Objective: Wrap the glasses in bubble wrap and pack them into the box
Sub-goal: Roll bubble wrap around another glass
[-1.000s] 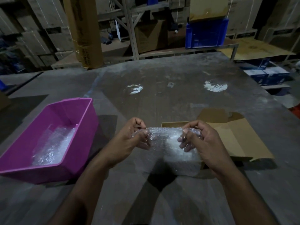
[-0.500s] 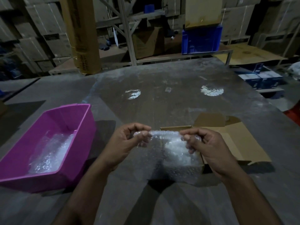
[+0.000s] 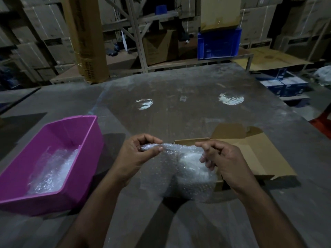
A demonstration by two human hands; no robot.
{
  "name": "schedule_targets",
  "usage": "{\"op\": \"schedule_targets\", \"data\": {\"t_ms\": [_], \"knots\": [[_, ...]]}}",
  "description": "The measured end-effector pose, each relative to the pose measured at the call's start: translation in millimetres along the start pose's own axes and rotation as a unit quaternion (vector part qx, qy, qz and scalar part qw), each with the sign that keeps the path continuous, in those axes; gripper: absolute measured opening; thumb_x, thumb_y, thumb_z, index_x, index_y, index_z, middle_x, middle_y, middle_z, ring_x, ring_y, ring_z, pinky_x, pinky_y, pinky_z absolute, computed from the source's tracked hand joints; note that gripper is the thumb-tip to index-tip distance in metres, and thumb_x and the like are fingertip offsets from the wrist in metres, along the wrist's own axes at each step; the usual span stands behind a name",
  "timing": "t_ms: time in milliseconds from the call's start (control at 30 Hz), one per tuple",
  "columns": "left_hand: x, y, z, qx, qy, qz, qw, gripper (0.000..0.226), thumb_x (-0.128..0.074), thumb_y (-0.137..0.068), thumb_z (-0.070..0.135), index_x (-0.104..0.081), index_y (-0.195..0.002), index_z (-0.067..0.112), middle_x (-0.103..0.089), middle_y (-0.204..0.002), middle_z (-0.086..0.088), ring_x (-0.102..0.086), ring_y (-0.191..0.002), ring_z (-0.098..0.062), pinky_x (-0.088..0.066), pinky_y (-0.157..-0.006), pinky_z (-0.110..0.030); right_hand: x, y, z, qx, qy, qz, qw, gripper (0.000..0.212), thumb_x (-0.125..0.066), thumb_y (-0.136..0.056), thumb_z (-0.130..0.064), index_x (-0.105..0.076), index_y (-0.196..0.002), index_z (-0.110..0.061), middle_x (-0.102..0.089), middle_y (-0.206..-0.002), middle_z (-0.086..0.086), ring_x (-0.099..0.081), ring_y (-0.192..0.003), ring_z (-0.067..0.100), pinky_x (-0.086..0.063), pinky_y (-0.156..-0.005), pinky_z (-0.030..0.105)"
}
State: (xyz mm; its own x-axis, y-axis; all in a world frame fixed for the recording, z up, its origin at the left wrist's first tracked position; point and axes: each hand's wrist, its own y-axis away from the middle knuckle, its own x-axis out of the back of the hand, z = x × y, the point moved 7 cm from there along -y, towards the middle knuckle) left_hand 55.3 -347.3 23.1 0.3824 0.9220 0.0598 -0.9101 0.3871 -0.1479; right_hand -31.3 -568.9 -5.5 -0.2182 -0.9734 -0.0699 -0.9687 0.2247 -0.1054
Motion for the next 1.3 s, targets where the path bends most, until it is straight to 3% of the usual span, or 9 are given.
{"op": "schedule_targets", "data": {"t_ms": [200, 433, 700, 800, 967, 1100, 1200, 1300], "knots": [[-1.2, -4.6, 1.5, 0.001, -0.031, -0.03, 0.999, 0.013, -0.074, -0.083, 0.001, -0.068, -0.093, -0.001, -0.071, -0.076, -0.008, -0.063, -0.062, -0.014, -0.054, -0.06, -0.022, 7.9, 0.4, -2.2, 0.02, 0.019, 0.014, 1.0, 0.022, -0.078, -0.077, -0.027, -0.077, -0.098, -0.019, -0.072, -0.072, 0.004, -0.064, -0.063, 0.016, -0.054, -0.061, 0.026], [0.8, -3.2, 2.3, 0.004, -0.043, -0.046, 0.998, 0.009, -0.073, -0.083, 0.006, -0.07, -0.092, 0.005, -0.07, -0.072, -0.011, -0.064, -0.06, -0.017, -0.058, -0.058, -0.028, 11.7, 4.0, 0.1, 0.014, -0.032, 0.039, 0.999, 0.019, -0.071, -0.085, -0.023, -0.077, -0.1, -0.014, -0.066, -0.065, 0.004, -0.056, -0.056, 0.013, -0.049, -0.054, 0.023], [1.7, -4.2, -7.1, 0.05, 0.094, -0.036, 0.994, 0.016, -0.075, -0.073, 0.01, -0.082, -0.087, 0.015, -0.076, -0.083, -0.006, -0.071, -0.073, -0.013, -0.062, -0.072, -0.03, 7.2, 4.1, 0.5, 0.014, -0.067, 0.016, 0.998, 0.021, -0.068, -0.084, -0.021, -0.08, -0.101, -0.018, -0.074, -0.101, 0.012, -0.065, -0.082, 0.017, -0.056, -0.067, 0.024], [-0.5, -5.9, -6.1, 0.048, 0.107, -0.057, 0.991, 0.028, -0.09, -0.067, 0.024, -0.081, -0.09, 0.011, -0.076, -0.088, -0.01, -0.073, -0.079, -0.016, -0.062, -0.075, -0.031, 12.0, 2.0, -0.7, 0.028, -0.053, 0.046, 0.997, 0.019, -0.068, -0.087, -0.026, -0.079, -0.101, -0.02, -0.075, -0.097, 0.009, -0.066, -0.082, 0.017, -0.056, -0.067, 0.025], [-4.0, -8.1, -6.7, 0.025, 0.064, -0.02, 0.997, 0.018, -0.075, -0.073, 0.004, -0.071, -0.09, 0.004, -0.071, -0.08, -0.003, -0.066, -0.071, -0.012, -0.063, -0.07, -0.032, 16.0, -2.9, 0.4, 0.01, -0.05, 0.061, 0.997, 0.049, -0.071, -0.082, -0.034, -0.064, -0.13, -0.025, -0.071, -0.094, 0.012, -0.068, -0.077, 0.018, -0.057, -0.065, 0.027], [-5.4, -10.0, -5.6, 0.011, 0.053, -0.028, 0.998, 0.03, -0.074, -0.072, 0.0, -0.068, -0.102, 0.005, -0.069, -0.084, 0.007, -0.064, -0.077, -0.008, -0.06, -0.072, -0.029, 10.4, -3.9, 5.0, -0.019, -0.051, 0.039, 0.998, 0.04, -0.064, -0.085, -0.048, -0.071, -0.118, -0.026, -0.072, -0.092, 0.019, -0.065, -0.072, 0.023, -0.055, -0.06, 0.029], [-4.0, -11.2, -7.8, 0.007, 0.057, -0.025, 0.998, 0.033, -0.077, -0.07, 0.001, -0.069, -0.102, 0.006, -0.068, -0.082, 0.007, -0.063, -0.076, -0.006, -0.057, -0.073, -0.022, 9.6, -5.3, 8.3, -0.013, -0.012, 0.032, 0.999, 0.021, -0.069, -0.089, -0.031, -0.076, -0.108, -0.023, -0.072, -0.081, 0.015, -0.06, -0.062, 0.016, -0.051, -0.057, 0.026], [-2.8, -11.3, -10.4, 0.011, 0.065, -0.022, 0.998, 0.035, -0.085, -0.07, -0.002, -0.072, -0.099, 0.011, -0.068, -0.085, 0.006, -0.063, -0.078, -0.007, -0.056, -0.074, -0.019, 8.9, -4.8, 7.5, -0.003, -0.017, 0.025, 1.0, 0.022, -0.074, -0.082, -0.029, -0.078, -0.101, -0.017, -0.07, -0.076, 0.007, -0.061, -0.065, 0.015, -0.052, -0.059, 0.024]]}}
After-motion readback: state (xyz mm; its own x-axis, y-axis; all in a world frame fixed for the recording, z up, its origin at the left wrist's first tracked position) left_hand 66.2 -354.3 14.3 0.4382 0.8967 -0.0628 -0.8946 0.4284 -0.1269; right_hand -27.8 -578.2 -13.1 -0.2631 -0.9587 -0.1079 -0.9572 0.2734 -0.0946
